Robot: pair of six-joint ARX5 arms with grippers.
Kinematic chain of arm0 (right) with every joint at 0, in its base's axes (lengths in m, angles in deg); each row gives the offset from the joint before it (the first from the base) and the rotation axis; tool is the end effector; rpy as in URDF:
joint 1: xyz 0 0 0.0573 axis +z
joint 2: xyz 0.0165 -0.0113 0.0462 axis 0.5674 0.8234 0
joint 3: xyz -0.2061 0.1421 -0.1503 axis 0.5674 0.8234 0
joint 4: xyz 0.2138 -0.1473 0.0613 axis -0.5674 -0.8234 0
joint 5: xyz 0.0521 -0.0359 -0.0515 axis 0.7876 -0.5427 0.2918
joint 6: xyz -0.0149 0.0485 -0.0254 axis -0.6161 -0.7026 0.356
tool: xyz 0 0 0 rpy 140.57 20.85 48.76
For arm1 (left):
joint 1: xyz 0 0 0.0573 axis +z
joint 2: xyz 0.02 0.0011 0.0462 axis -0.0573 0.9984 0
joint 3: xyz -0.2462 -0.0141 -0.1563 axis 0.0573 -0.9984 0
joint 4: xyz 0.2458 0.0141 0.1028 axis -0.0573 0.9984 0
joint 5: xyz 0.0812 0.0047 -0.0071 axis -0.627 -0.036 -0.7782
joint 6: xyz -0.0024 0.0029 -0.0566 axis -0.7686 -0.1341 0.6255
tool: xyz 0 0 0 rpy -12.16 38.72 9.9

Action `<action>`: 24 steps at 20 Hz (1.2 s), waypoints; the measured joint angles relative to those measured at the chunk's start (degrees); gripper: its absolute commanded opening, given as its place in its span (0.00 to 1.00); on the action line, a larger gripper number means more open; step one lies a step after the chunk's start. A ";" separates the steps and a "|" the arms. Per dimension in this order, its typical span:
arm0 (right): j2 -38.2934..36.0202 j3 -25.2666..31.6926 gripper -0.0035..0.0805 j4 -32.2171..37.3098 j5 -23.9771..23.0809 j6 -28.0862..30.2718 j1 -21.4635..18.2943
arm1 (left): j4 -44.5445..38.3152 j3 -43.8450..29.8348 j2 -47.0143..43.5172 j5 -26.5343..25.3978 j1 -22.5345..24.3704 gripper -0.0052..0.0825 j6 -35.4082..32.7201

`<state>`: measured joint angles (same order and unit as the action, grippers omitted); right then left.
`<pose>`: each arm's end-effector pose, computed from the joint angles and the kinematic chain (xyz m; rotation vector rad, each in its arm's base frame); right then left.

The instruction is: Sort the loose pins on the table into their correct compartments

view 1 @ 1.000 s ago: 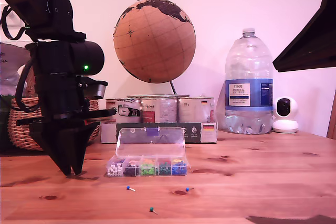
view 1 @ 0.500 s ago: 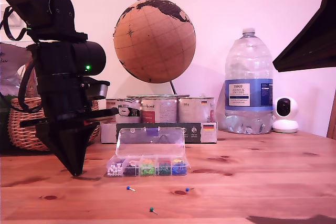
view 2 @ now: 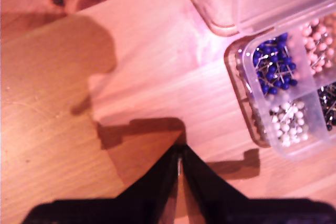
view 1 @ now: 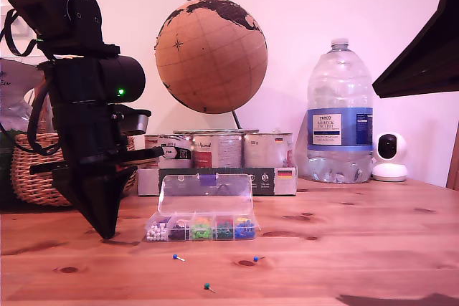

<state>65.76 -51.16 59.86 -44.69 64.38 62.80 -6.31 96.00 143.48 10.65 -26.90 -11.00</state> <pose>0.1119 0.0755 0.2179 0.0489 0.5344 0.8641 0.3514 -0.1572 0.1639 0.1464 1.4090 -0.3564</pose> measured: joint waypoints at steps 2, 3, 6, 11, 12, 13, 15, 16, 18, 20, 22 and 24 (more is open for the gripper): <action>0.00 0.00 0.03 0.04 0.00 0.00 0.00 | 1.09 0.04 0.00 0.00 0.00 0.04 -0.96; 0.00 0.00 0.03 0.09 0.00 0.00 0.00 | 1.57 0.11 0.00 0.00 0.00 0.04 -0.98; 0.00 0.00 0.03 0.11 0.02 0.00 0.00 | 3.15 0.37 0.00 0.09 -0.02 0.04 -0.98; 0.00 0.00 0.03 0.11 0.15 0.00 0.00 | 5.14 5.14 0.07 0.42 -0.39 0.04 -0.98; 0.00 0.00 0.03 0.11 0.15 0.00 0.00 | 6.12 7.21 0.07 0.42 -0.50 0.04 -0.98; 0.00 0.00 0.03 0.11 0.15 0.00 0.00 | 7.15 9.51 0.07 0.42 -0.57 0.04 -0.98; 0.00 0.00 0.03 0.13 0.20 0.00 0.00 | 9.09 13.46 0.07 0.44 -0.68 0.04 -0.98; 0.00 0.00 0.03 0.11 0.20 0.00 0.00 | 10.10 14.97 0.07 0.57 -0.74 0.04 -0.98; 0.00 0.00 0.03 0.13 0.20 0.00 0.00 | 11.87 16.66 0.07 2.14 -1.03 0.04 -0.98; 0.00 0.00 0.03 0.22 0.20 0.00 0.00 | 12.02 16.92 0.07 4.04 -1.90 0.04 -0.70; 0.00 0.00 0.03 0.22 0.20 0.00 0.00 | 12.17 16.92 0.07 4.96 -3.43 0.04 -0.39; 0.00 0.00 0.03 0.31 0.20 0.00 0.00 | 12.17 16.92 0.07 4.98 -5.31 0.04 0.15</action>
<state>65.76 -51.16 60.17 -44.49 64.38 62.80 5.86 112.92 143.55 15.64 -32.21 -10.85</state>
